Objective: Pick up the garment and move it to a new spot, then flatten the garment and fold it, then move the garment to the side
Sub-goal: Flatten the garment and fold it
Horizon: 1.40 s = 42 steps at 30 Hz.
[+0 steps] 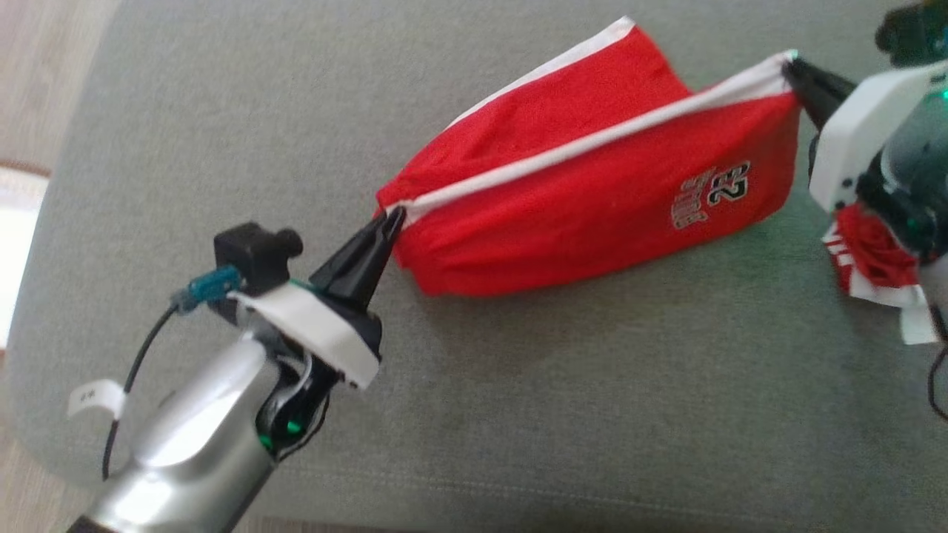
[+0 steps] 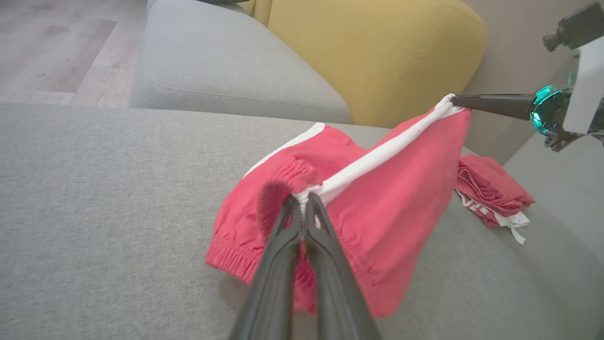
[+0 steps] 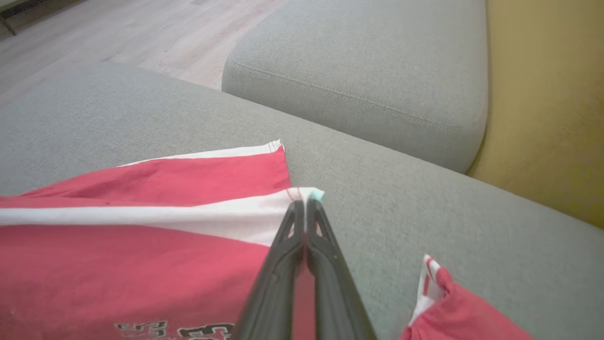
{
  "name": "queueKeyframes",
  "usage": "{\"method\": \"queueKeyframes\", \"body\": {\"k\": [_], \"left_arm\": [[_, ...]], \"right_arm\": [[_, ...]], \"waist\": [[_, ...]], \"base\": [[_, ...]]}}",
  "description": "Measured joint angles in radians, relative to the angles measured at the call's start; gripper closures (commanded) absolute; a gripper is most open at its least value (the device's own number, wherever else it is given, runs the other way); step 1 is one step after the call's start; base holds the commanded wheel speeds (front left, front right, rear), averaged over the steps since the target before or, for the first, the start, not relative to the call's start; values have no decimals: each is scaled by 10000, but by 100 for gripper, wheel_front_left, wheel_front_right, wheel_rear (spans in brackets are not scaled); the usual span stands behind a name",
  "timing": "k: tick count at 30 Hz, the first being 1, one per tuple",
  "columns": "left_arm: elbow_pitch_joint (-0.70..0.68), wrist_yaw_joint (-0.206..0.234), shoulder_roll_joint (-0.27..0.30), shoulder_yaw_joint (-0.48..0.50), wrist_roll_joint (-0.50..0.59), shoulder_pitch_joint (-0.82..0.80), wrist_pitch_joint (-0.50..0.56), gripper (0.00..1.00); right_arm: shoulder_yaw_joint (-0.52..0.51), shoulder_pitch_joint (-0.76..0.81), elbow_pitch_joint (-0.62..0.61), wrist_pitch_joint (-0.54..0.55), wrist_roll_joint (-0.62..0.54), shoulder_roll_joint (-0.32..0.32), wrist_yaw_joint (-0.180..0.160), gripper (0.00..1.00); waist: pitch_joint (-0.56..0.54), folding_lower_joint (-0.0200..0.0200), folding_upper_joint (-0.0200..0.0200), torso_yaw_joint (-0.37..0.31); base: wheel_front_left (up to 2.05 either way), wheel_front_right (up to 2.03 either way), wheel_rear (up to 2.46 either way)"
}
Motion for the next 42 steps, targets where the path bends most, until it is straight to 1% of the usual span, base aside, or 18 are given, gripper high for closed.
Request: {"method": "queueKeyframes", "body": {"k": [8, 9, 14, 16, 18, 22, 27, 32, 33, 34, 35, 36, 37, 42], "left_arm": [[1369, -293, -734, 203, 48, -979, -75, 100], [1369, -293, -734, 203, 48, -979, -75, 100], [1881, -428, -1168, 270, 148, -1391, -84, 100], [2094, -460, -1478, 585, 219, -1599, -84, 100], [2199, -468, -1674, 809, 224, -1737, -84, 100], [2476, -470, -1985, 951, 485, -2066, -86, 100], [2690, -472, -2263, 865, 573, -2307, -86, 100], [2917, -531, -2334, 878, 577, -2597, -86, 100], [2986, -531, -2353, 897, 604, -2644, -86, 100], [3064, -533, -2370, 915, 654, -2674, -86, 100], [3149, -535, -2399, 936, 675, -2697, -86, 87], [3239, -535, -2435, 1016, 721, -2719, -86, 29], [3310, -535, -2472, 1160, 796, -2738, -86, 0], [3444, -533, -2504, 1597, 1058, -2770, -88, 0]], "right_arm": [[871, -1691, 1352, -635, -178, 38, 0, 100], [871, -1691, 1352, -635, -178, 38, 0, 100], [1377, -2580, 2132, -1080, -328, 46, 0, 100], [1572, -3055, 2631, -1340, -351, 52, 0, 100], [1710, -3350, 2961, -1536, -364, 56, 0, 100], [1935, -3841, 3563, -1958, -485, 88, 0, 100], [2228, -4404, 4343, -2280, -623, 215, 0, 100], [2502, -4824, 5045, -2731, -719, 374, 0, 100], [2531, -4899, 5179, -2901, -805, 389, 0, 73], [2556, -4991, 5325, -3062, -901, 403, 0, 0], [2577, -5068, 5488, -3185, -949, 426, 0, 0], [2598, -5135, 5664, -3283, -968, 460, 0, 0], [2625, -5174, 5812, -3371, -968, 499, 0, 0], [2686, -5168, 6355, -4013, -913, 723, 0, 0]], "waist": [[768, 0, 0, 528], [768, 0, 0, 528], [1177, 0, 0, 848], [1425, 0, 0, 1034], [1591, 0, 0, 1162], [1906, 1, 0, 1426], [2261, 1, -1, 1655], [2516, 1, 0, 1770], [2556, 1, 0, 1776], [2592, 1, 0, 1777], [2618, 1, 0, 1772], [2630, 2, -1, 1757], [2633, 1, 0, 1737], [2493, 1, 0, 1567]], "base": [[0, 0, 0], [0, 0, 0], [0, 0, 0], [0, 0, 0], [0, 0, 0], [0, 0, 0], [0, 0, 0], [0, 0, 0], [0, 0, 0], [0, 0, 0], [0, 0, 0], [0, 0, 0], [0, 0, 0], [0, 0, 0]]}}
